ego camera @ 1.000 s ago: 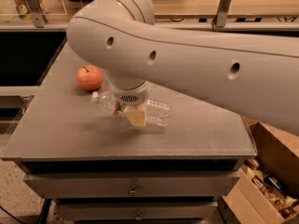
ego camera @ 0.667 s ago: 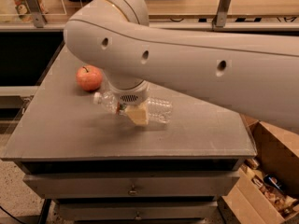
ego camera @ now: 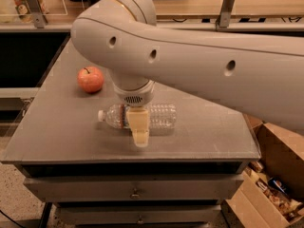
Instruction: Knock water bottle over
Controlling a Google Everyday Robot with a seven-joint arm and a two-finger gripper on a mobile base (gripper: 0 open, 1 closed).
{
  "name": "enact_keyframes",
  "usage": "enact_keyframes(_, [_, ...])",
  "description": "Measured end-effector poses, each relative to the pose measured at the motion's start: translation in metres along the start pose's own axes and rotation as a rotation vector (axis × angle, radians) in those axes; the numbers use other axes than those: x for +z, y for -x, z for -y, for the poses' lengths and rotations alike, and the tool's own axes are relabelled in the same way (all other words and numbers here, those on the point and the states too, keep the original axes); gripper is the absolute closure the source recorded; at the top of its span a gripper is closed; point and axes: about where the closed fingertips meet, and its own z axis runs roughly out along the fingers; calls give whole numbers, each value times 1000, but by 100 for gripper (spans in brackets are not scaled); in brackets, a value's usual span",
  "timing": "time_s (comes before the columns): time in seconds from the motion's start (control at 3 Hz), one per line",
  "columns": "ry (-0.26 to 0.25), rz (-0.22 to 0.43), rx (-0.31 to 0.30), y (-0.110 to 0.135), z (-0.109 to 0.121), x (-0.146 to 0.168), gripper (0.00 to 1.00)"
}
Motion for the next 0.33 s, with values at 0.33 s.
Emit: enact_keyframes(0.33, [0,0,0,0,0,0,0])
